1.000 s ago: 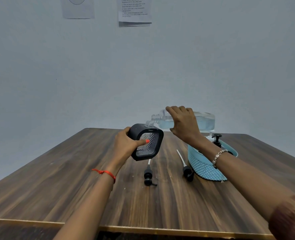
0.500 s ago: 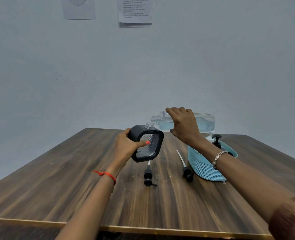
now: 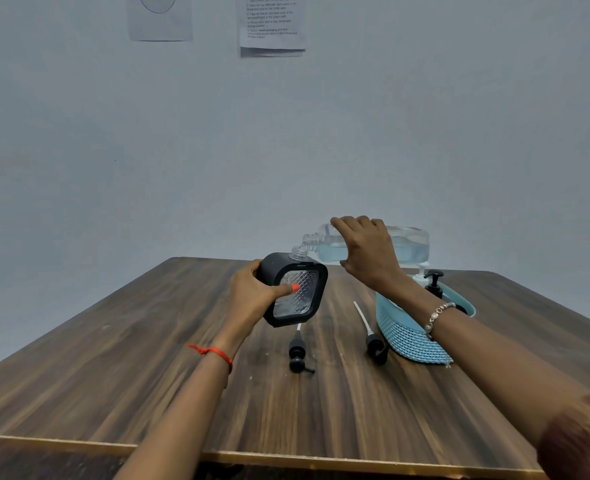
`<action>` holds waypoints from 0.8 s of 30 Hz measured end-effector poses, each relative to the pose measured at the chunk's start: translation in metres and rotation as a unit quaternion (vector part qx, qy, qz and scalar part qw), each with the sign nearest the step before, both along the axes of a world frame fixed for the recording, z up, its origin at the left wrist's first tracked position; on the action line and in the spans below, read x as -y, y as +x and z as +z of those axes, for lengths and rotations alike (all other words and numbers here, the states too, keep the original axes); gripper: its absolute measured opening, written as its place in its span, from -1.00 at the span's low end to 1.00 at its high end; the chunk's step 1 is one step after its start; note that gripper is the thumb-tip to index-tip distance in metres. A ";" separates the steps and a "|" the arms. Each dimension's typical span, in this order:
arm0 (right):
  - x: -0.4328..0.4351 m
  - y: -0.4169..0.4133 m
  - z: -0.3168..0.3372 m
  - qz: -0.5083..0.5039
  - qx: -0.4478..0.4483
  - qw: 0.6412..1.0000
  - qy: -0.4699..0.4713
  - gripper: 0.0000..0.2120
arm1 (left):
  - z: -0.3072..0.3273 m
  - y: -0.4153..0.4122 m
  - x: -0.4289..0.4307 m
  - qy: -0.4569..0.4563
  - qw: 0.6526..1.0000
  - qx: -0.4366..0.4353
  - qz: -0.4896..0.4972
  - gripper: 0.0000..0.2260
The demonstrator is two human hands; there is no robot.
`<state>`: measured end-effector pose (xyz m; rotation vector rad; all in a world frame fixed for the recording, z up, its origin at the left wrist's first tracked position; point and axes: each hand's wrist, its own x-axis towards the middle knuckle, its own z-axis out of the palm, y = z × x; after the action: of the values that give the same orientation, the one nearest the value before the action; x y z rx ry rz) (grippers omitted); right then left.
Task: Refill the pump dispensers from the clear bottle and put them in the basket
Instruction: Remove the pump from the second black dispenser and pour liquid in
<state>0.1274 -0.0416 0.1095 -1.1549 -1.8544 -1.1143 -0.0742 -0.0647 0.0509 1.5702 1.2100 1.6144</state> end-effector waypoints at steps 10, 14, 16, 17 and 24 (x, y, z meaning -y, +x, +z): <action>0.001 -0.001 0.000 0.003 0.000 1.000 0.002 -0.32 | -0.001 -0.001 0.000 -0.005 1.000 0.009 -0.002 -0.61; 0.001 -0.002 0.000 0.005 -0.002 1.000 -0.001 -0.33 | 0.000 -0.001 0.002 -0.004 1.000 0.016 -0.002 -0.63; 0.001 -0.002 0.000 0.007 -0.001 1.000 -0.002 -0.33 | 0.000 -0.001 0.002 -0.004 1.000 0.016 -0.004 -0.63; 0.002 -0.002 0.000 0.008 -0.002 1.000 -0.002 -0.33 | 0.000 -0.001 0.003 -0.005 1.000 0.015 -0.005 -0.63; 0.003 -0.003 -0.001 0.009 -0.001 1.000 -0.003 -0.32 | -0.002 -0.002 0.002 -0.005 1.000 0.016 -0.004 -0.64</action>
<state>0.1244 -0.0444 0.1086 -1.1402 -1.8656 -1.0978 -0.0759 -0.0666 0.0484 1.5347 1.1908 1.6204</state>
